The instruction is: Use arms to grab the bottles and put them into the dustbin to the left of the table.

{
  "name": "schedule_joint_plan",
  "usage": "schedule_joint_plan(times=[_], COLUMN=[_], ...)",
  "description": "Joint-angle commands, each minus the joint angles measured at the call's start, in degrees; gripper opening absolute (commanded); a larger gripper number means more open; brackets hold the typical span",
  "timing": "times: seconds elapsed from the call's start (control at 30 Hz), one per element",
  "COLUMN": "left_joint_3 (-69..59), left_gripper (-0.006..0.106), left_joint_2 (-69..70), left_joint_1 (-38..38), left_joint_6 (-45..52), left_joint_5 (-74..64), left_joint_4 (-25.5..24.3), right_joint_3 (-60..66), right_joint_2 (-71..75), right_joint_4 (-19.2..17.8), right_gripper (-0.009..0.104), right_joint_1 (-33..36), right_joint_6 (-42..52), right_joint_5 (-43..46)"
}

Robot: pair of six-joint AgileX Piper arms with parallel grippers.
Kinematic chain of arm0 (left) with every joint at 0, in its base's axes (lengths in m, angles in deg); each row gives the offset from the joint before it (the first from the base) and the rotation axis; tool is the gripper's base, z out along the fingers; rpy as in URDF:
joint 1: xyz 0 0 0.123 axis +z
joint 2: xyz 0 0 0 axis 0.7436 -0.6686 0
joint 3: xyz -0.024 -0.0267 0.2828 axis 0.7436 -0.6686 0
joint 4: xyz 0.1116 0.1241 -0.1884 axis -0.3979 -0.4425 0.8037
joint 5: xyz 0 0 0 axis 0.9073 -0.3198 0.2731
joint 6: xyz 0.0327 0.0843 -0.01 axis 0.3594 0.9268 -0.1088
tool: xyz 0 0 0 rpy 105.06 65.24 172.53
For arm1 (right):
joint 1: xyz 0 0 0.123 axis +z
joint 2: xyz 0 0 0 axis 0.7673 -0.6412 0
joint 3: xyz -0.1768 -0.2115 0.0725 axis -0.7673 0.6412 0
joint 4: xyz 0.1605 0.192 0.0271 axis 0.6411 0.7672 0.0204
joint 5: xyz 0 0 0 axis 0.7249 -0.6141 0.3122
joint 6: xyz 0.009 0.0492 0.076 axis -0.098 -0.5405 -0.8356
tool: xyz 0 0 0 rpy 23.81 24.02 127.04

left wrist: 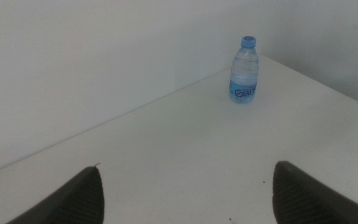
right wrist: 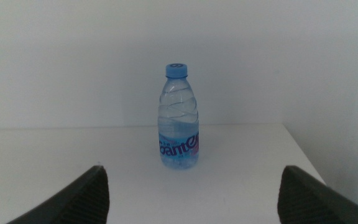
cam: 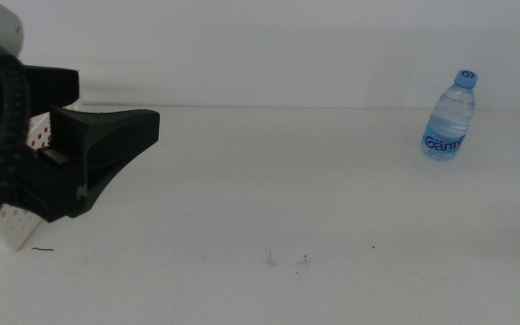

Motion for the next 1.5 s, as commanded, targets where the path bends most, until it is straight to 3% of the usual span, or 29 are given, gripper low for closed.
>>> schedule_joint_plan(times=[0.0, 0.13, 0.33, 0.43, 0.53, 0.63, 0.8, 0.97, 1.47], left_joint_3=[-0.17, -0.17, -0.17, -0.17, -0.17, -0.17, -0.17, -0.17, -0.17], left_gripper=[0.094, 0.094, 0.094, 0.094, 0.094, 0.094, 0.094, 0.094, 0.094], left_joint_2=[0.20, 0.20, 0.20, 0.20, 0.20, 0.20, 0.20, 0.20, 0.20], left_joint_1=[-0.38, -0.38, -0.38, -0.38, -0.38, -0.38, -0.38, -0.38, -0.38], left_joint_6=[-0.50, -0.50, -0.50, -0.50, -0.50, -0.50, -0.50, -0.50, -0.50], left_joint_5=[1.08, 1.18, 1.62, 1.77, 1.77, 1.77, 1.77, 1.77, 1.77], left_joint_4=[-0.28, -0.28, -0.28, -0.28, -0.28, -0.28, -0.28, -0.28, -0.28], right_joint_3=[0.18, -0.62, -8.48, -15.09, -21.40, -27.98, -38.85, -47.65, -68.21], right_joint_2=[-8.25, -24.80, -44.99, -52.48, -58.23, -62.09, -67.41, -72.79, -90.11], right_joint_4=[0.06, 0.32, 0.46, -2.73, -4.13, -1.97, -1.97, -1.97, -4.64], right_gripper=[0.072, 0.072, 0.072, 0.072, 0.073, 0.079, 0.090, 0.090, 0.090], right_joint_1=[-0.38, -0.38, -0.38, -0.38, -0.38, -0.38, -0.38, -0.38, -0.38], right_joint_6=[-1.61, -3.42, -3.42, -2.46, -0.82, -0.32, -0.32, 0.92, 1.84], right_joint_5=[12.10, 26.03, 31.69, 32.57, 32.26, 28.65, 20.20, 14.90, 14.79])
